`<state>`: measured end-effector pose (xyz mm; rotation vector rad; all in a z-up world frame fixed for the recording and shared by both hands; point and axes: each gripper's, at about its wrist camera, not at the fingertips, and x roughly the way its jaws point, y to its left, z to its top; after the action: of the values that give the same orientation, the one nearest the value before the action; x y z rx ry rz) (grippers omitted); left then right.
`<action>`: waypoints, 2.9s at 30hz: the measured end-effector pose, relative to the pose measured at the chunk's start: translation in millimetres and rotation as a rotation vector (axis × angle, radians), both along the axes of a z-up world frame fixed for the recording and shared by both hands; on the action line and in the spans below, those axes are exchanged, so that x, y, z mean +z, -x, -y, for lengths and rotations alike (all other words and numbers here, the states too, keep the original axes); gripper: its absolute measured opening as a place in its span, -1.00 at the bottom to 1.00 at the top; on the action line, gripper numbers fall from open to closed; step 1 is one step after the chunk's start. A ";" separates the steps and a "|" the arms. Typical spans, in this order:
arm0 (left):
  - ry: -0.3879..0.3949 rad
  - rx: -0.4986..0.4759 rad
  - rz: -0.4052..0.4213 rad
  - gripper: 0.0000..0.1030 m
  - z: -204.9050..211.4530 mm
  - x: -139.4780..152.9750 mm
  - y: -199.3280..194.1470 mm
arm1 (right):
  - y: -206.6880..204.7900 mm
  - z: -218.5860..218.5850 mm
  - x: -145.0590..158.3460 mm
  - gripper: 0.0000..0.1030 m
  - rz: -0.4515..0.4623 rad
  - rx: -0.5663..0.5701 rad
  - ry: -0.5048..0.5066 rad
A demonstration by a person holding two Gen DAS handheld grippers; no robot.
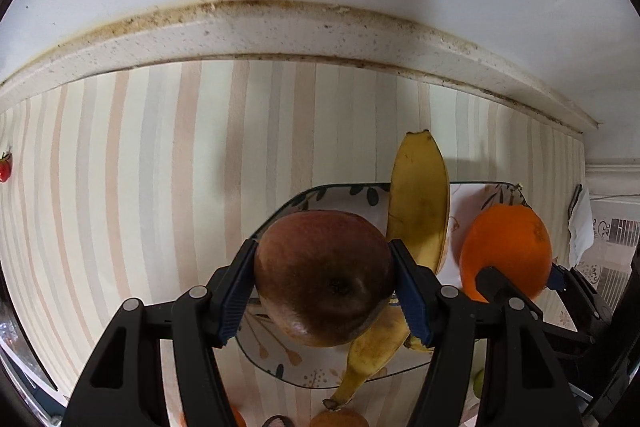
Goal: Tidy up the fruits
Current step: 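Place the apple on the plate with the left tool while the right tool places the orange, then grasp a tangerine with the left tool while the right tool grasps a green apple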
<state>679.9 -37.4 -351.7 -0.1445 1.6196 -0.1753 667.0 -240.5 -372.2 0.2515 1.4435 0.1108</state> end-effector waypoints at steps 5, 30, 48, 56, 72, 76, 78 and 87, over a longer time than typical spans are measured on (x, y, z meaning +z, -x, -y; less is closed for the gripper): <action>-0.021 0.004 -0.038 0.22 8.1 -10.4 -0.7 | -4.8 3.7 -2.4 0.58 -0.030 -0.009 -0.023; 0.007 0.011 0.069 0.75 -0.1 60.2 38.8 | 24.8 -9.2 60.4 0.83 -0.004 0.044 0.057; -0.079 -0.008 0.256 0.75 -1.8 133.6 122.8 | 117.7 -15.4 139.6 0.83 0.125 0.057 0.090; -0.070 -0.036 0.304 0.75 3.6 160.1 155.4 | 151.1 -5.5 174.0 0.83 0.185 0.023 0.081; -0.069 -0.022 0.208 0.75 -2.2 128.4 214.6 | 218.6 15.1 133.9 0.83 0.042 -0.026 -0.010; -0.058 -0.065 0.059 0.75 9.0 76.1 241.9 | 234.8 25.4 84.4 0.83 -0.065 -0.057 -0.018; -0.020 -0.089 -0.024 0.75 17.7 51.2 253.8 | 242.4 32.3 64.7 0.83 -0.102 -0.084 -0.031; 0.049 -0.121 -0.228 0.33 53.8 -32.3 282.0 | 250.8 41.8 22.4 0.72 -0.149 -0.121 -0.056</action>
<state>397.8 -91.2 -384.0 -0.1070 1.8530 -0.3000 416.2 -282.2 -349.8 0.3991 1.5704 0.0344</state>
